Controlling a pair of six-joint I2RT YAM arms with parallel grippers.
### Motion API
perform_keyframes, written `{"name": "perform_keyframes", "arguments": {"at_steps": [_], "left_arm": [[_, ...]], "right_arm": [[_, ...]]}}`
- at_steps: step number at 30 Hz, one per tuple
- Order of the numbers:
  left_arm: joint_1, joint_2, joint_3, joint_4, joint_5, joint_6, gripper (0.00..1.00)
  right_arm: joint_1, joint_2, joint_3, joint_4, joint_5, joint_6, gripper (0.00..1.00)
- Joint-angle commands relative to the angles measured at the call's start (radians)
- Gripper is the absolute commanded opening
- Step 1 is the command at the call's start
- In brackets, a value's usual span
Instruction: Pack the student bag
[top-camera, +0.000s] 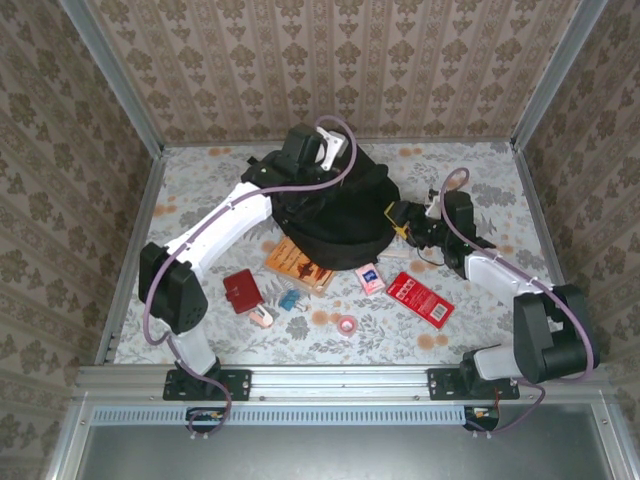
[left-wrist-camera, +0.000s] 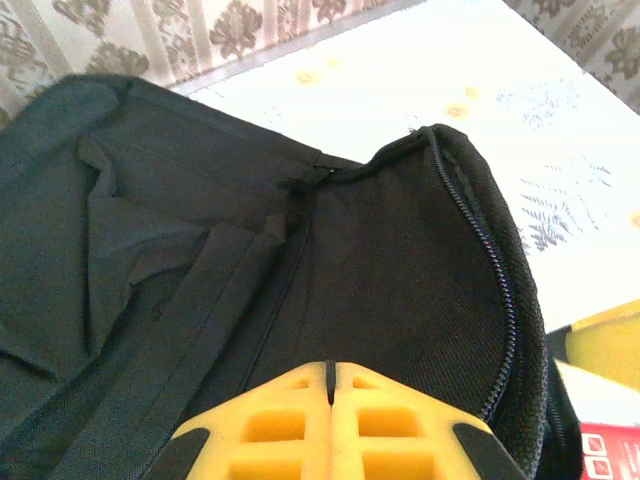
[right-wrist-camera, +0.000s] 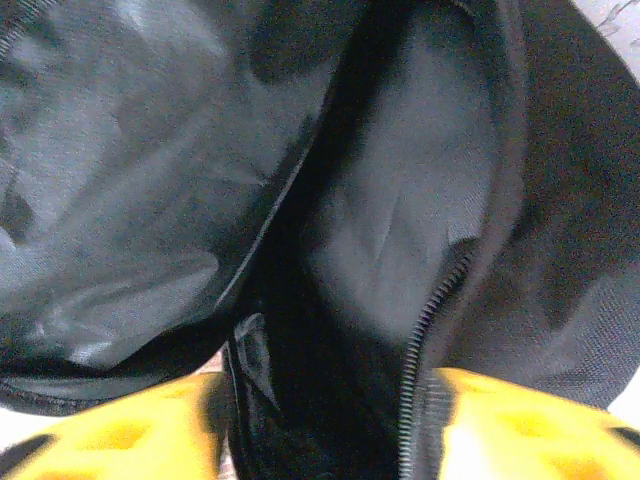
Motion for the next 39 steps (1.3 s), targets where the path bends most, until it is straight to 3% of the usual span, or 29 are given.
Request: {"name": "perform_keyframes", "arguments": {"at_steps": [1, 4, 6, 9, 14, 20, 23, 28, 29, 30, 32, 33, 39], "left_arm": [[-0.008, -0.022, -0.011, 0.015, 0.050, -0.003, 0.00], [-0.009, -0.031, -0.019, 0.013, 0.058, 0.003, 0.00], [-0.012, -0.034, -0.026, 0.016, 0.069, 0.008, 0.00], [-0.017, -0.036, -0.044, 0.027, 0.080, 0.014, 0.00], [-0.025, -0.033, -0.059, 0.036, 0.079, 0.014, 0.00], [-0.027, -0.026, -0.047, 0.031, 0.070, 0.018, 0.00], [-0.027, -0.021, -0.042, 0.028, 0.074, 0.027, 0.00], [-0.029, -0.017, -0.015, -0.005, 0.092, 0.044, 0.00], [-0.029, -0.018, -0.006, -0.017, 0.097, 0.055, 0.04], [-0.030, -0.019, 0.004, -0.031, 0.102, 0.071, 0.17], [-0.030, -0.015, 0.034, -0.066, 0.112, 0.100, 0.42], [-0.029, -0.009, 0.051, -0.083, 0.117, 0.113, 0.50], [-0.033, 0.075, 0.193, -0.195, 0.202, 0.156, 0.62]], "right_arm": [[0.008, -0.065, 0.108, -0.215, 0.134, -0.125, 0.74], [0.006, -0.089, 0.214, -0.394, 0.221, -0.143, 0.80], [0.008, -0.077, 0.283, -0.492, 0.249, -0.034, 0.78], [0.033, -0.019, 0.385, -0.554, 0.205, 0.134, 0.72], [0.094, 0.118, 0.566, -0.630, 0.197, 0.272, 0.73], [0.109, 0.254, 0.662, -0.723, 0.175, 0.332, 0.68], [0.110, 0.273, 0.640, -0.668, 0.159, 0.370, 0.54], [0.115, 0.301, 0.682, -0.659, 0.170, 0.381, 0.17], [0.115, 0.302, 0.686, -0.657, 0.171, 0.391, 0.09], [0.116, 0.304, 0.688, -0.650, 0.172, 0.399, 0.02], [0.115, 0.310, 0.698, -0.651, 0.171, 0.417, 0.00], [0.115, 0.313, 0.704, -0.649, 0.168, 0.422, 0.00], [0.116, 0.330, 0.740, -0.660, 0.160, 0.442, 0.00]]}}
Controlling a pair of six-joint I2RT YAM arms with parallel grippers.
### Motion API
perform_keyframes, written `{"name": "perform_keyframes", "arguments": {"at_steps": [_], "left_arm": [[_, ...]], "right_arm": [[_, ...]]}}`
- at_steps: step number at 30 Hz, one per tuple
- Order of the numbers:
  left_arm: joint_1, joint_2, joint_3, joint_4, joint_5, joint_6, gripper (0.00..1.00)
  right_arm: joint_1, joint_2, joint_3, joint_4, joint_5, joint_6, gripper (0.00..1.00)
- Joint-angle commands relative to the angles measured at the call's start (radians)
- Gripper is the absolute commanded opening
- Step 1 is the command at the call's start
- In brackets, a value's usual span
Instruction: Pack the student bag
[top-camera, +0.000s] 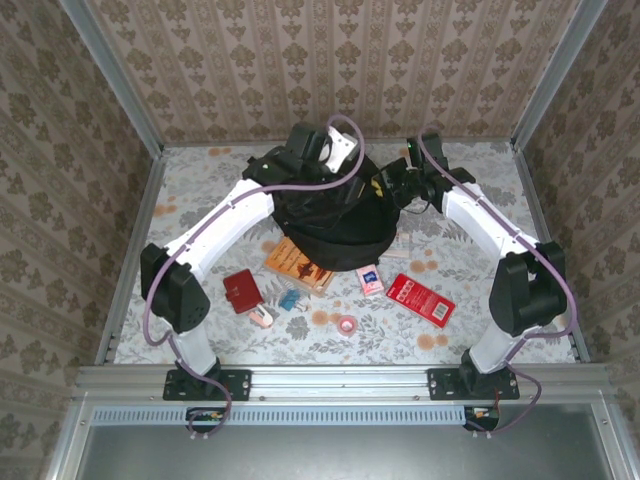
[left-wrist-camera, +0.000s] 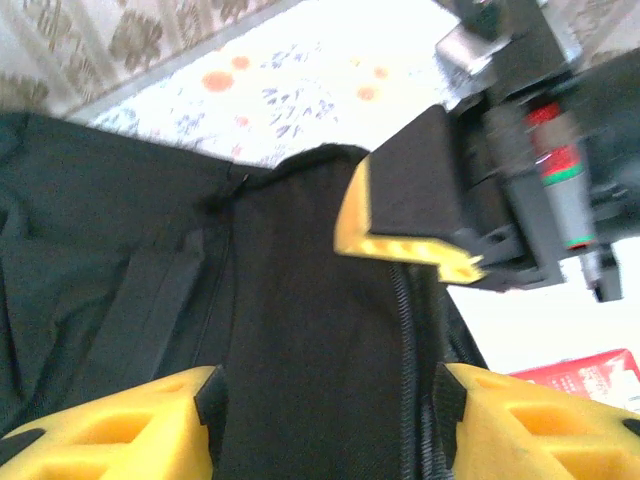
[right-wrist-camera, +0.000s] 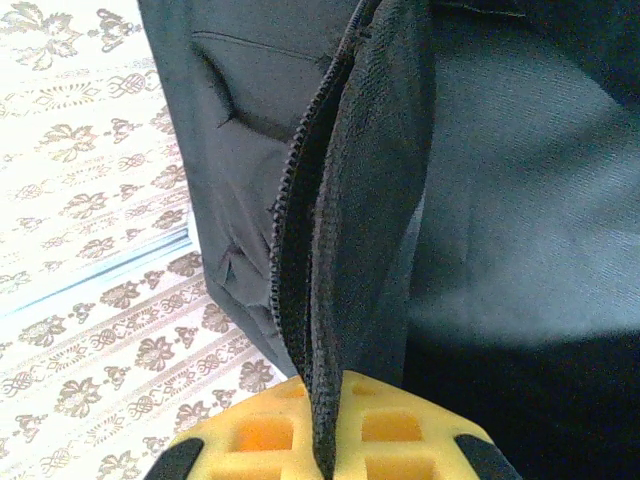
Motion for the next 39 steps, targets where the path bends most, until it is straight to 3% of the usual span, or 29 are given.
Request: {"name": "perform_keyframes", "arguments": {"at_steps": [1, 5, 13, 16, 20, 22, 24, 26, 30, 34, 35, 39], "left_arm": [[-0.012, 0.063, 0.092, -0.107, 0.076, 0.060, 0.63], [-0.035, 0.116, 0.129, -0.139, 0.076, 0.105, 0.64], [-0.080, 0.190, 0.141, -0.143, -0.108, 0.128, 0.60], [-0.086, 0.187, 0.139, -0.135, -0.160, 0.148, 0.46], [-0.094, 0.167, 0.129, -0.118, -0.191, 0.158, 0.11], [-0.099, 0.152, 0.114, -0.106, -0.199, 0.163, 0.01], [-0.101, 0.138, 0.103, -0.092, -0.214, 0.165, 0.00], [-0.099, 0.122, 0.088, -0.067, -0.239, 0.163, 0.00], [-0.062, 0.104, 0.104, -0.050, -0.290, 0.124, 0.00], [0.042, 0.081, 0.124, -0.029, -0.271, 0.003, 0.00], [0.071, 0.074, 0.127, -0.017, -0.266, -0.029, 0.00], [0.182, 0.072, 0.167, 0.015, -0.228, -0.140, 0.00]], "right_arm": [[0.005, 0.020, 0.048, -0.027, -0.017, 0.065, 0.00], [0.007, 0.032, 0.064, -0.027, -0.033, 0.070, 0.00], [0.007, 0.036, 0.061, -0.014, -0.044, 0.076, 0.00], [0.008, 0.035, 0.058, -0.007, -0.049, 0.077, 0.00], [0.007, 0.031, 0.045, -0.002, -0.044, 0.074, 0.00], [0.008, 0.028, 0.044, -0.003, -0.037, 0.069, 0.00], [0.007, 0.027, 0.044, 0.002, -0.033, 0.063, 0.02], [0.008, 0.021, 0.043, 0.027, -0.034, 0.049, 0.11], [0.000, -0.009, 0.057, 0.087, -0.038, -0.061, 0.52], [-0.020, -0.091, 0.060, 0.059, 0.024, -0.246, 0.79], [-0.025, -0.119, 0.037, 0.067, 0.041, -0.278, 0.83], [-0.032, -0.218, -0.063, 0.103, 0.071, -0.384, 0.84]]}}
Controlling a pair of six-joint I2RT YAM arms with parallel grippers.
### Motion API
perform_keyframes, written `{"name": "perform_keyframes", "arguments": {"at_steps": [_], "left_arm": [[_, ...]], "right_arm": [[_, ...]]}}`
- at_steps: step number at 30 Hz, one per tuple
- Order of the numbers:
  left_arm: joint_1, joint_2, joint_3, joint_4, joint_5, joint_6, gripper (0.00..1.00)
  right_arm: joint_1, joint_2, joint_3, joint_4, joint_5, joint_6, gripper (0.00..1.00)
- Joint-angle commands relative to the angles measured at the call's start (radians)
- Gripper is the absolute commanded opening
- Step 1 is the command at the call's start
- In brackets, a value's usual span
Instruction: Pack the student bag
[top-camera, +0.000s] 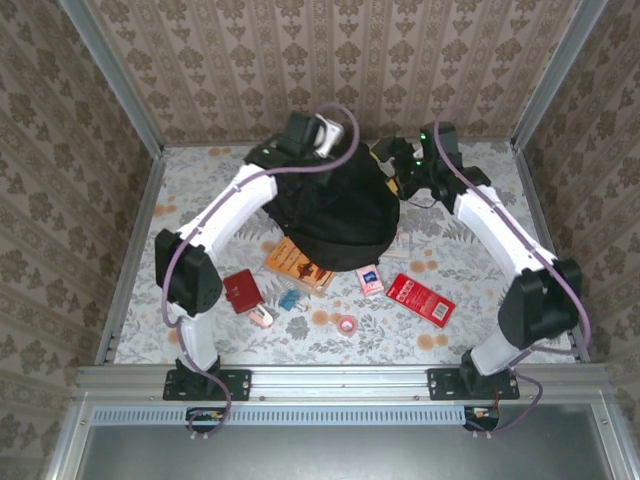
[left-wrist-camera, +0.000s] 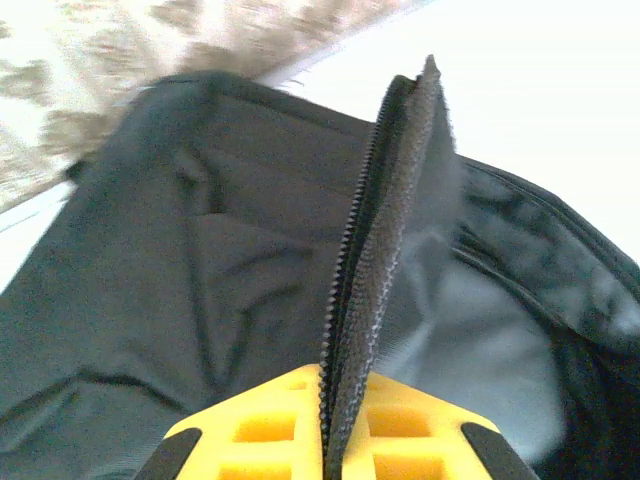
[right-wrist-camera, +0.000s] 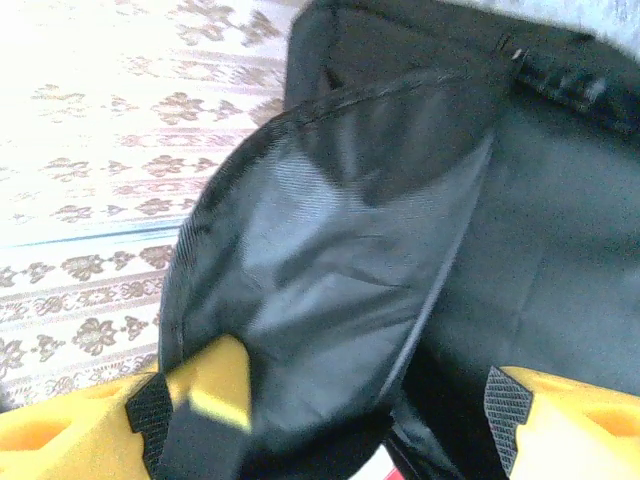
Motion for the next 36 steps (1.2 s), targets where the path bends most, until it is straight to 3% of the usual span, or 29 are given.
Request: {"name": "perform_keyframes", "arguments": {"at_steps": [1, 8, 15, 19, 25, 36], "left_arm": [[0.088, -0.048, 0.059, 0.062, 0.015, -0.146, 0.00], [0.234, -0.034, 0.071, 0.164, 0.094, -0.282, 0.00], [0.306, -0.033, 0.085, 0.226, 0.121, -0.336, 0.00], [0.327, -0.019, 0.113, 0.215, 0.167, -0.340, 0.00], [0.333, -0.054, 0.007, 0.251, 0.165, -0.331, 0.00], [0.301, -0.107, -0.153, 0.300, 0.151, -0.335, 0.00]], "right_arm": [[-0.005, -0.105, -0.072, 0.027, 0.054, -0.175, 0.83], [0.025, -0.194, -0.151, -0.170, 0.158, -0.485, 0.80], [0.067, -0.178, -0.208, -0.318, 0.207, -0.614, 0.81], [0.101, -0.149, -0.213, -0.355, 0.234, -0.660, 0.81], [0.124, -0.076, -0.228, -0.398, 0.249, -0.682, 0.84], [0.136, -0.120, -0.355, -0.442, 0.293, -0.630, 0.87]]}}
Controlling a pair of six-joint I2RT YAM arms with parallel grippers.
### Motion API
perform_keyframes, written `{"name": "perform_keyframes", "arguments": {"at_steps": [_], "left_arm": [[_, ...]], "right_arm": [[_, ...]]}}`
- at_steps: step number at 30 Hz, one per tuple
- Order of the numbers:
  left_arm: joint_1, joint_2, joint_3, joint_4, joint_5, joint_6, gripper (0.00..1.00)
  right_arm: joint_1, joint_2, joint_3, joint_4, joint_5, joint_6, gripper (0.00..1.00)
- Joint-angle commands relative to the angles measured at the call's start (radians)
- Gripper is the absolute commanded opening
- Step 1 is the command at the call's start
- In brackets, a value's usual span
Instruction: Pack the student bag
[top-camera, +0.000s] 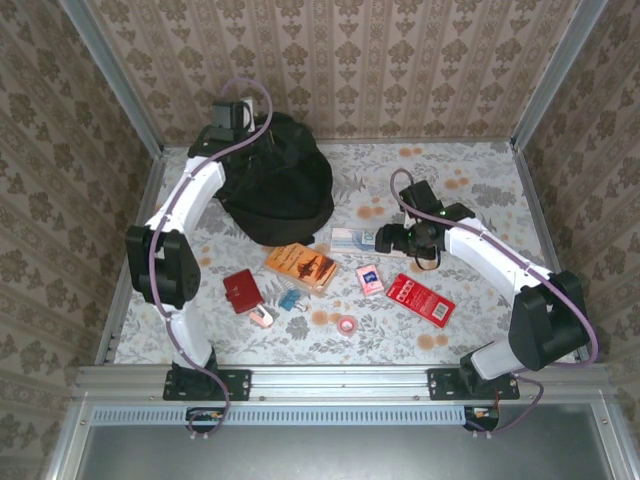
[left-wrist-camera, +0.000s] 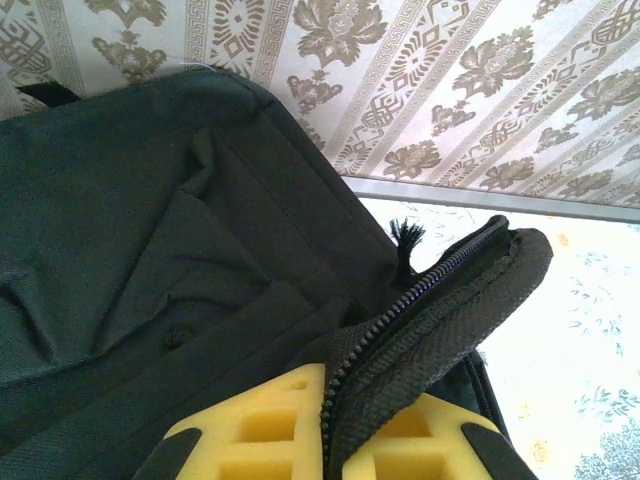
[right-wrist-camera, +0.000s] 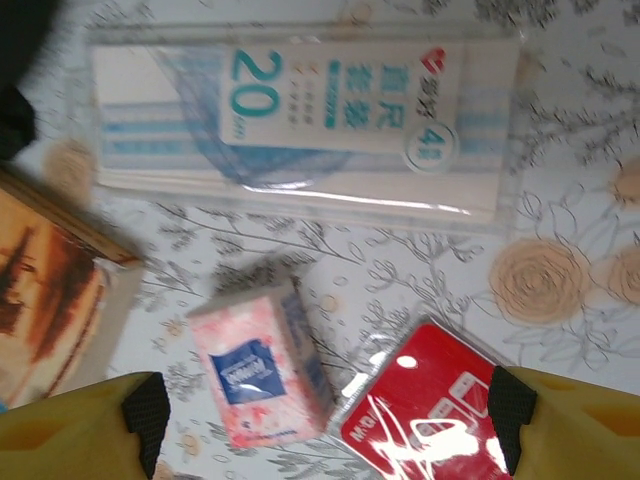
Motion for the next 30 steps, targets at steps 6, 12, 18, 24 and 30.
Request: {"name": "perform_keyframes", "arguments": {"at_steps": [6, 12, 18, 24, 30], "left_arm": [[-0.033, -0.091, -0.016, 0.053, -0.001, 0.016, 0.00], [-0.032, -0.104, -0.023, 0.058, 0.033, 0.007, 0.00], [-0.032, -0.120, -0.055, 0.084, 0.048, 0.003, 0.00], [-0.036, -0.112, -0.049, 0.091, 0.094, -0.014, 0.00], [-0.053, -0.118, -0.044, 0.091, 0.104, -0.019, 0.00]], "right_arm": [[0.123, -0.009, -0.043, -0.084, 0.107, -0.048, 0.89], [0.259, 0.144, 0.014, -0.079, 0.184, -0.043, 0.90], [0.305, 0.294, 0.076, -0.050, 0.191, -0.039, 0.89], [0.315, 0.363, 0.106, -0.043, 0.233, -0.038, 0.82], [0.306, 0.385, 0.095, -0.010, 0.209, -0.031, 0.65]]}}
